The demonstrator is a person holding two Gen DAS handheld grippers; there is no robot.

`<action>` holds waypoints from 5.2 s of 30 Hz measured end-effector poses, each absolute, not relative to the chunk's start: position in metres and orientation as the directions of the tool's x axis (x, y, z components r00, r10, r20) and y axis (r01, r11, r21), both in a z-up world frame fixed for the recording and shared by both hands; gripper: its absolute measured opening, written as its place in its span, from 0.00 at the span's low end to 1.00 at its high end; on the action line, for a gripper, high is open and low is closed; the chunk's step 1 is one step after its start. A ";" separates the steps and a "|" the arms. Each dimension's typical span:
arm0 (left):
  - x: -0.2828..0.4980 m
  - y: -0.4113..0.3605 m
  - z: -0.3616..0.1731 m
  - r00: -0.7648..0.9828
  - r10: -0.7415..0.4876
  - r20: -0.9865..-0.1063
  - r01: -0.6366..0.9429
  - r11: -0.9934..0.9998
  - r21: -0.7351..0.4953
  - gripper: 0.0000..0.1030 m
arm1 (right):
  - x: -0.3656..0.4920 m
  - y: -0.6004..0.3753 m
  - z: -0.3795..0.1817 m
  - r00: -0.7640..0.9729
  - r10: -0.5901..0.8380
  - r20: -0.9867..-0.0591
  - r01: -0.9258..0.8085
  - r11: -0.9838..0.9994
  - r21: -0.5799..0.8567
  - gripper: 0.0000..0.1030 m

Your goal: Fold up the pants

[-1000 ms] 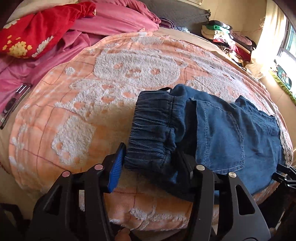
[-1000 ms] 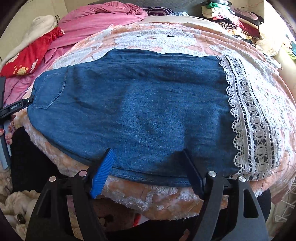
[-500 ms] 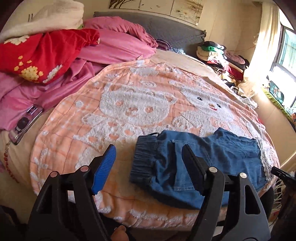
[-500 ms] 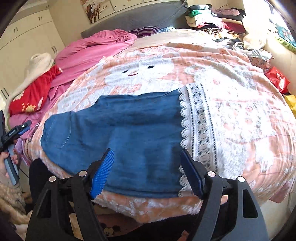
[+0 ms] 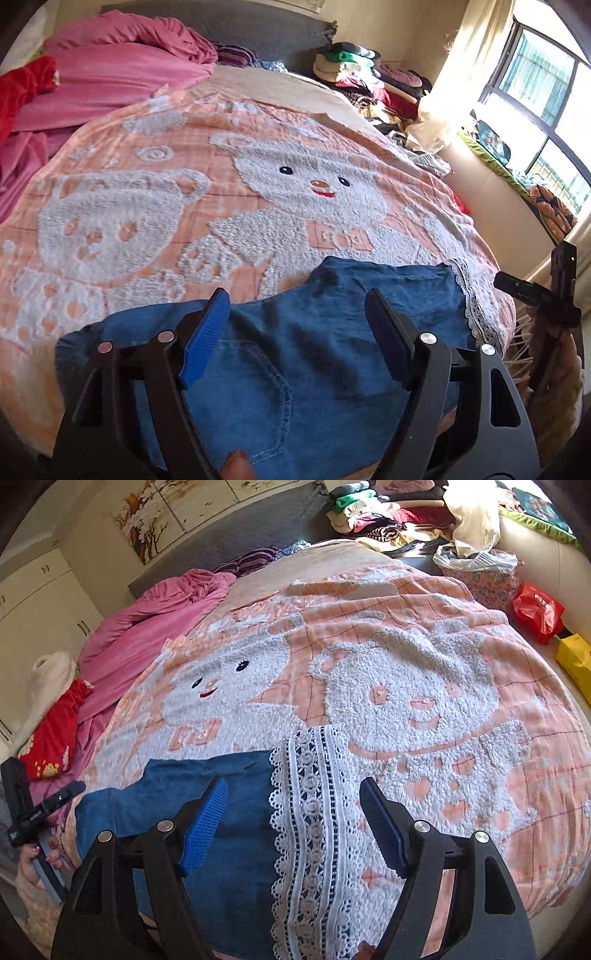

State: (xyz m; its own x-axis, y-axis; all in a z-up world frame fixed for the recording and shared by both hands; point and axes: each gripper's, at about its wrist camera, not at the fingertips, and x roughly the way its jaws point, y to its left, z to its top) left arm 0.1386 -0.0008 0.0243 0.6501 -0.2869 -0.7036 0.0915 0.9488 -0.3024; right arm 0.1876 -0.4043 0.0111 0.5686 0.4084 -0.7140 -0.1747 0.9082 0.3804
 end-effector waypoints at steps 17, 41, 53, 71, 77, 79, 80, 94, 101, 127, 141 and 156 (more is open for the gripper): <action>0.231 -0.055 -0.038 0.484 -0.287 -0.827 0.167 0.958 -0.234 0.51 | 0.270 -0.398 -0.044 0.421 0.446 -0.790 -0.179 0.894 0.410 0.57; 0.235 -0.074 -0.022 0.580 -0.315 -0.751 0.188 0.949 -0.253 0.04 | 0.248 -0.375 -0.008 0.535 0.440 -0.722 -0.401 0.884 0.241 0.23; 0.238 -0.082 -0.059 0.580 -0.212 -0.787 0.176 0.975 -0.133 0.08 | 0.261 -0.371 -0.048 0.521 0.309 -0.796 -0.340 0.930 0.138 0.45; 0.156 -0.051 -0.021 0.621 -0.216 -0.753 0.133 0.976 -0.171 0.39 | 0.146 -0.405 -0.011 0.620 0.241 -0.746 -0.213 0.968 0.135 0.68; 0.116 -0.054 -0.031 0.594 -0.214 -0.776 0.162 0.976 -0.145 0.43 | 0.109 -0.411 -0.023 0.580 0.287 -0.762 -0.192 0.958 0.214 0.68; 0.107 -0.054 -0.039 0.584 -0.185 -0.790 0.158 0.981 -0.113 0.43 | 0.102 -0.412 -0.028 0.570 0.288 -0.770 -0.186 0.957 0.221 0.68; 0.103 -0.054 -0.042 0.582 -0.178 -0.794 0.158 0.982 -0.104 0.43 | 0.100 -0.411 -0.030 0.564 0.285 -0.775 -0.182 0.958 0.220 0.68; 0.069 -0.037 -0.058 0.580 -0.122 -0.805 0.138 0.989 -0.051 0.44 | 0.069 -0.400 -0.042 0.542 0.210 -0.813 -0.223 0.970 0.101 0.28; 0.066 -0.038 -0.059 0.583 -0.113 -0.804 0.139 0.990 -0.039 0.44 | 0.064 -0.401 -0.040 0.543 0.180 -0.820 -0.184 0.979 0.093 0.41; 0.098 0.011 -0.034 0.630 0.041 -0.776 -0.053 0.999 0.010 0.57 | 0.096 -0.298 -0.037 0.507 0.262 -0.821 -0.324 0.941 0.100 0.66; 0.096 0.018 -0.033 0.624 -0.007 -0.781 -0.056 0.997 -0.054 0.59 | 0.092 -0.316 -0.041 0.499 0.282 -0.819 -0.247 0.953 0.177 0.68; 0.070 0.019 0.042 0.752 0.041 -0.658 -0.101 0.993 -0.054 0.63 | 0.052 -0.352 0.006 0.618 0.271 -0.737 -0.197 0.962 0.189 0.68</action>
State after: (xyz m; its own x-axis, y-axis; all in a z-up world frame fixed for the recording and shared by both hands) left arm 0.0698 0.0186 0.0417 0.7522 0.0407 -0.6577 -0.1013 0.9934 -0.0543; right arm 0.0518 -0.3520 0.0065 0.6185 0.2714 -0.7374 -0.1974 0.9620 0.1885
